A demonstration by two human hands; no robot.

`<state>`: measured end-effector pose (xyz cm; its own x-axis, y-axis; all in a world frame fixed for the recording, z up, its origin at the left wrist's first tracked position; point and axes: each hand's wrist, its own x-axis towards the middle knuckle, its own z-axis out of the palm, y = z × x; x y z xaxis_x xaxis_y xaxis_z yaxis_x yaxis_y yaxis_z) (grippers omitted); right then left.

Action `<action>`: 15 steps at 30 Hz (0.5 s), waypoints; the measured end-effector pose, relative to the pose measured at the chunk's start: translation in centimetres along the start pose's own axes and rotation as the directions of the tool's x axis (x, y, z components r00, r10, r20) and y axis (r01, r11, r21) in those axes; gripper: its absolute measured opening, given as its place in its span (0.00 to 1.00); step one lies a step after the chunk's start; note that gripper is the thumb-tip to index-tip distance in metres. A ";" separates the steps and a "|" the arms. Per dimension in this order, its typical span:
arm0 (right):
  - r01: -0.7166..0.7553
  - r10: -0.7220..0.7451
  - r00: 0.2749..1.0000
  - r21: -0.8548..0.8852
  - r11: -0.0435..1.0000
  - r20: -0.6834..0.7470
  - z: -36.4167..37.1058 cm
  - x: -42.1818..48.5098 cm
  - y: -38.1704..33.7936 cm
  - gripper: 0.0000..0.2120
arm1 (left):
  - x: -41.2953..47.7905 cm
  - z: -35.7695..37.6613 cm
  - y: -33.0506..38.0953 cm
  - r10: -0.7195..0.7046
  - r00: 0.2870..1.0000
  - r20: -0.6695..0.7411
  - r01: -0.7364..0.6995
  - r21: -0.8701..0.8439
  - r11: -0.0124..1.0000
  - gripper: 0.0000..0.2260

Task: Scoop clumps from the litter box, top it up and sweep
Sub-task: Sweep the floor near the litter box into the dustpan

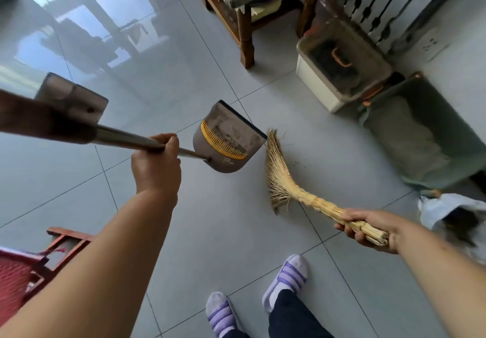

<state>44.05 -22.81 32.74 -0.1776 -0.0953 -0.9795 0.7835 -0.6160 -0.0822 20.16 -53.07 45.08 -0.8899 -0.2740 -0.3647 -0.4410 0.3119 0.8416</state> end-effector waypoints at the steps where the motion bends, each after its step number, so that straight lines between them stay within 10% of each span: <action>1: 0.008 -0.009 1.000 0.021 1.000 0.015 -0.6 -0.4 0.2 0.11 | -0.2 0.5 0.1 -0.002 1.000 0.005 0.001 0.013 1.000 0.08; 15: 0.231 -0.209 0.972 0.287 0.930 -0.106 -0.3 -5.3 7.6 0.18 | 1.9 5.2 1.2 -0.009 0.973 0.230 -0.040 0.210 0.977 0.08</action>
<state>51.11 -26.72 37.23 -0.2733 0.1190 -0.9546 0.5161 -0.8193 -0.2499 17.30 -48.49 43.32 -0.8889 -0.0605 -0.4542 -0.4193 0.5071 0.7530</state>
